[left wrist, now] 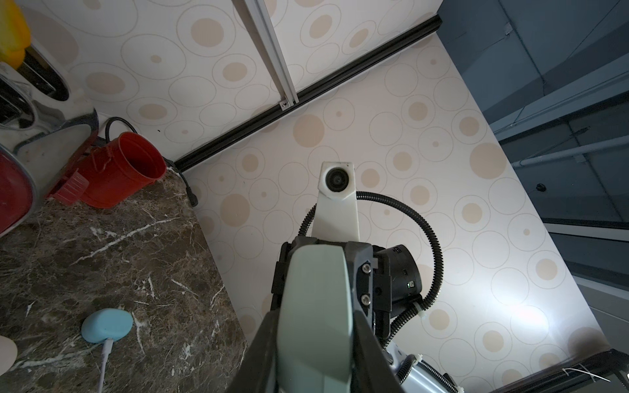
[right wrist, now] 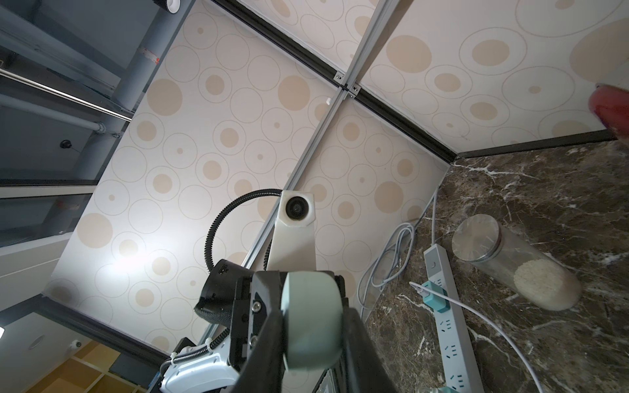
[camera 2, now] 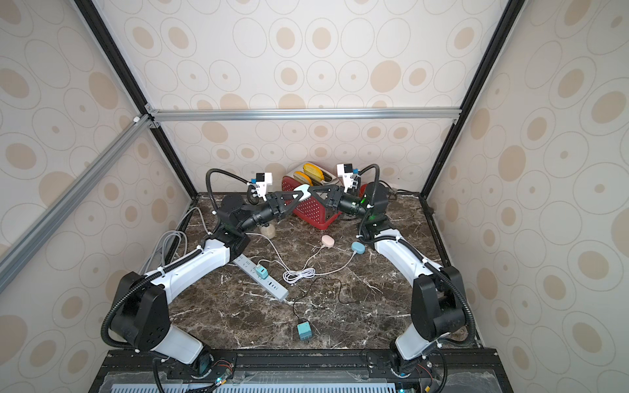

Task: Charge the bluetooth headset
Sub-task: Pick up the bluetooth headset from the center of the board, then move the charging cable to the center of the board.

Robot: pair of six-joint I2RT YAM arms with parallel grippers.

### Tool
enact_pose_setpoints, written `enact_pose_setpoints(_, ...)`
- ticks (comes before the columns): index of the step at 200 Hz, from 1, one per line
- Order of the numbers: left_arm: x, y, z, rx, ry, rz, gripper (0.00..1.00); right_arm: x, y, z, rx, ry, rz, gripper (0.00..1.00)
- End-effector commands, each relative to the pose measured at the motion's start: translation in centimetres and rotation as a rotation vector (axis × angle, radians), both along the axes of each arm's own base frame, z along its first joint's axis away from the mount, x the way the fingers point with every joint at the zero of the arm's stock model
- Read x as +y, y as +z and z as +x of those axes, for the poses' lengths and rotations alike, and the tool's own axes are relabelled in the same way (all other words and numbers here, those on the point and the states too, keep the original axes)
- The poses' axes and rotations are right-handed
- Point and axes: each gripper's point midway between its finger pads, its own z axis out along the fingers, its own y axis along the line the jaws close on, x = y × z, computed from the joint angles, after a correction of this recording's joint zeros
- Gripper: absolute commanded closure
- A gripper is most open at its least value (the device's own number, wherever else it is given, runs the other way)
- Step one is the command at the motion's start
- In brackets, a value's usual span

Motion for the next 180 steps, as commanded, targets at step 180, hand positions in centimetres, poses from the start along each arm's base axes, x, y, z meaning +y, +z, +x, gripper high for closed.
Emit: enact_pose_setpoints(180, 2.3, -5.9, -1.6, -0.241, 0.18, 0.362, 0.84, -15.3, -28.0, -20.5, 0.95, -0.259, -0.955, 0.62)
